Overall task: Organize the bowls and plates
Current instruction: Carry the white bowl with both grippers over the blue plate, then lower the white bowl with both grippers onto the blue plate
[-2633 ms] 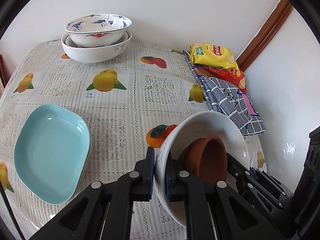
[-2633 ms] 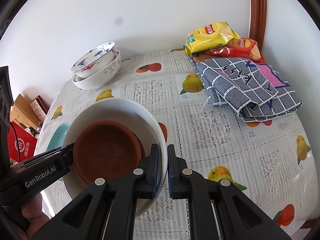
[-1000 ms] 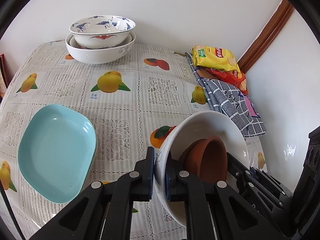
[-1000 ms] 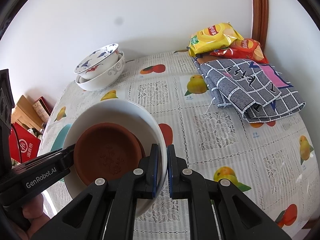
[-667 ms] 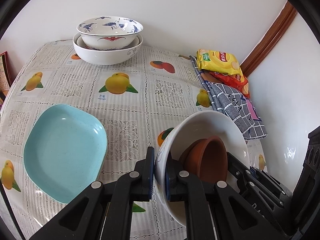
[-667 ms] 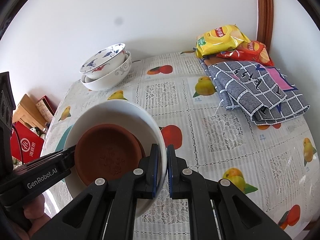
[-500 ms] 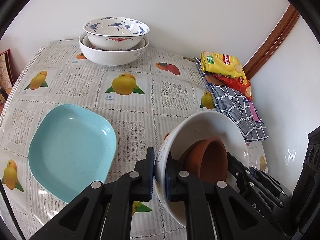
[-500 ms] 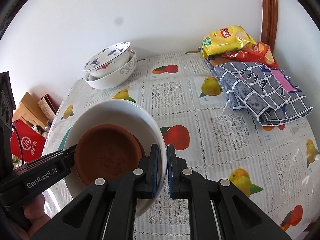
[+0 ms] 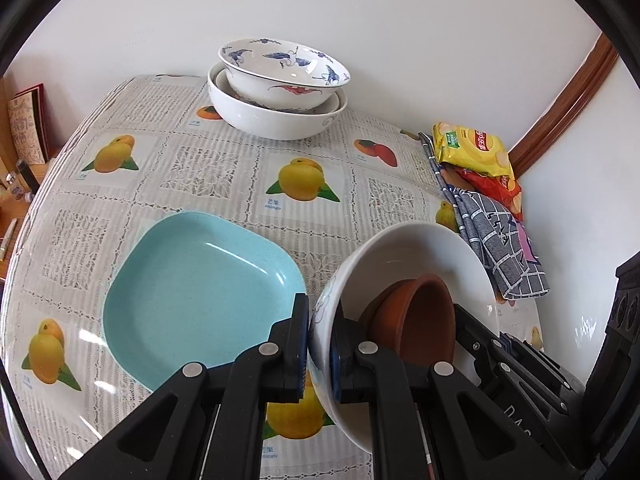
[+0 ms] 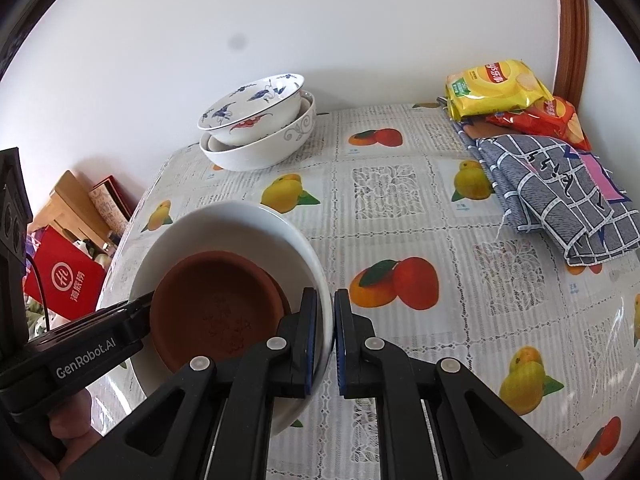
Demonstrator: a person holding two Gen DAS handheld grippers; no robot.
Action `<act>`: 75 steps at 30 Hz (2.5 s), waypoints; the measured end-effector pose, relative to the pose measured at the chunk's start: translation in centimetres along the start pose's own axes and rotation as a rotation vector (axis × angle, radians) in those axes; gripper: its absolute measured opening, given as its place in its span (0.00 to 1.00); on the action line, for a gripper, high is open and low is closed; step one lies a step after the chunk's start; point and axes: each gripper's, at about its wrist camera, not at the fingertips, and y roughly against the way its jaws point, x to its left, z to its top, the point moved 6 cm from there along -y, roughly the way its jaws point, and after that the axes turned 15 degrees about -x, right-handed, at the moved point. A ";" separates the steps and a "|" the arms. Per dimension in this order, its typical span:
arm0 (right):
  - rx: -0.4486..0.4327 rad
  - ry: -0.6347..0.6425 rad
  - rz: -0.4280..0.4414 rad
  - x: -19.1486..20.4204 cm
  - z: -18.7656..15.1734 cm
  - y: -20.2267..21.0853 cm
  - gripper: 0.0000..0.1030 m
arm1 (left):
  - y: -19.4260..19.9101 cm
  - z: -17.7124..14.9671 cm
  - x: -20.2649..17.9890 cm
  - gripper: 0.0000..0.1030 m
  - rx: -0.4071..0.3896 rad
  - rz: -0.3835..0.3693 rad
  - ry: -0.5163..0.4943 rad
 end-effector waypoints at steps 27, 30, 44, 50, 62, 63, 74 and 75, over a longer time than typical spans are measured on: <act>0.060 0.070 0.080 8.2 -0.8 -4.5 0.08 | 0.2 1.2 8.6 0.08 -0.006 0.080 0.087; 0.074 0.077 0.086 8.9 -1.3 -5.1 0.08 | -0.1 0.9 9.6 0.09 0.002 0.089 0.099; 0.139 0.080 0.086 9.9 -3.5 -7.8 0.08 | -2.0 -0.6 12.4 0.09 0.042 0.105 0.133; 0.136 0.098 0.074 10.0 -3.1 -8.2 0.09 | -2.4 -0.2 12.6 0.09 0.039 0.086 0.153; 0.139 0.098 0.090 10.0 -3.1 -8.4 0.09 | -2.5 -0.1 12.6 0.10 0.029 0.085 0.157; 0.141 0.094 0.092 9.9 -3.0 -8.4 0.09 | -2.5 -0.1 12.6 0.10 0.031 0.087 0.155; 0.107 0.113 0.089 9.9 -2.8 -6.9 0.11 | -2.1 -0.6 12.5 0.11 0.052 0.095 0.141; 0.108 0.111 0.092 9.8 -2.8 -6.8 0.11 | -2.0 -0.7 12.5 0.11 0.052 0.094 0.141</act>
